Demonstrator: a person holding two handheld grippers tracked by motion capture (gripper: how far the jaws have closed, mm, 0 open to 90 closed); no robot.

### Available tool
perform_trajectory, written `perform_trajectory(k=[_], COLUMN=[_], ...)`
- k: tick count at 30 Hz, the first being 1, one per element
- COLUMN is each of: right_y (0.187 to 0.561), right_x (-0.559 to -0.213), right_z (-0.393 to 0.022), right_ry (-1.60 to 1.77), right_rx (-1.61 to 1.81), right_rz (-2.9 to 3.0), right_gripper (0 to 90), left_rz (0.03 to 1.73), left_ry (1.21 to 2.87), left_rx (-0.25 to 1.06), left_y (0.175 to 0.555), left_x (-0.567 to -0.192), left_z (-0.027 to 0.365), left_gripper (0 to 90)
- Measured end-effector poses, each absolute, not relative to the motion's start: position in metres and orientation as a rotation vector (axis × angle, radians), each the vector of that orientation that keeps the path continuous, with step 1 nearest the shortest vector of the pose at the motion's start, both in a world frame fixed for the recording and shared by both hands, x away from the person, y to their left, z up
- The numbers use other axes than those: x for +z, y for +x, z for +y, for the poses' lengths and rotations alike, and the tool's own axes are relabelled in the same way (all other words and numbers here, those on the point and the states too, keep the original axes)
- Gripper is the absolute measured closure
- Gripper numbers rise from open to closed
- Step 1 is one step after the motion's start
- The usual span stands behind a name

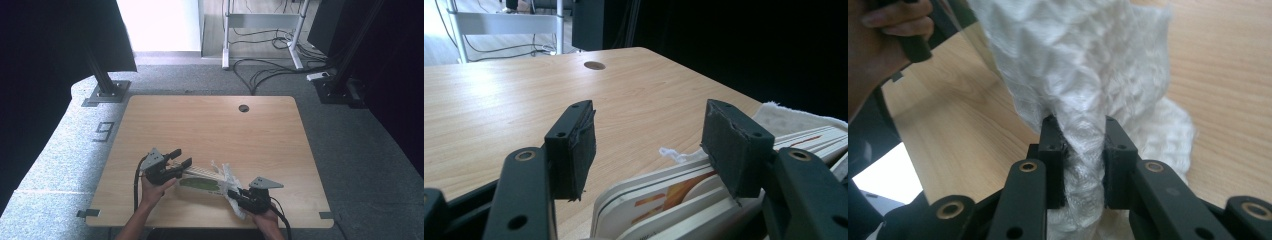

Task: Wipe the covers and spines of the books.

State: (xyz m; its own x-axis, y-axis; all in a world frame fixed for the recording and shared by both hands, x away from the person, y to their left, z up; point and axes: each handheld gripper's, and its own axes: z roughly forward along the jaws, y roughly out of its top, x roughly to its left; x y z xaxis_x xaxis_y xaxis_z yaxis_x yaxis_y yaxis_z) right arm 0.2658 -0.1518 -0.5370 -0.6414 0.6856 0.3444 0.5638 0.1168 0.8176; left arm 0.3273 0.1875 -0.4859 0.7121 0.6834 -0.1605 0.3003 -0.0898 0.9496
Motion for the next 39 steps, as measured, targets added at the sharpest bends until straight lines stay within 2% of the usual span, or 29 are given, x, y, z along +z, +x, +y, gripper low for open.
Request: perform_trajectory(k=[9,14,19,26,39], right_y=[0.263,0.259,0.259,0.261,0.269], right_x=[-0.537,-0.516,-0.503,-0.524,-0.553], right_z=[-0.154,-0.174,-0.182,-0.148,-0.139], right_ry=[1.274,1.221,1.26,1.292,1.379], right_rx=[1.542,1.727,1.75,1.625,1.372], right_rz=[2.219,1.995,1.945,2.121,2.279], right_gripper=[72.6,74.9,75.3,75.5,75.2], left_rz=[0.802,0.801,0.802,0.802,0.801], left_ry=[1.677,1.677,1.677,1.677,1.676], left_rx=[0.385,0.384,0.384,0.384,0.381], left_y=[0.327,0.327,0.327,0.327,0.327], left_x=[-0.486,-0.486,-0.486,-0.486,-0.486], left_z=[0.187,0.187,0.187,0.187,0.187], left_gripper=[37.9,37.7,37.8,37.9,37.9])
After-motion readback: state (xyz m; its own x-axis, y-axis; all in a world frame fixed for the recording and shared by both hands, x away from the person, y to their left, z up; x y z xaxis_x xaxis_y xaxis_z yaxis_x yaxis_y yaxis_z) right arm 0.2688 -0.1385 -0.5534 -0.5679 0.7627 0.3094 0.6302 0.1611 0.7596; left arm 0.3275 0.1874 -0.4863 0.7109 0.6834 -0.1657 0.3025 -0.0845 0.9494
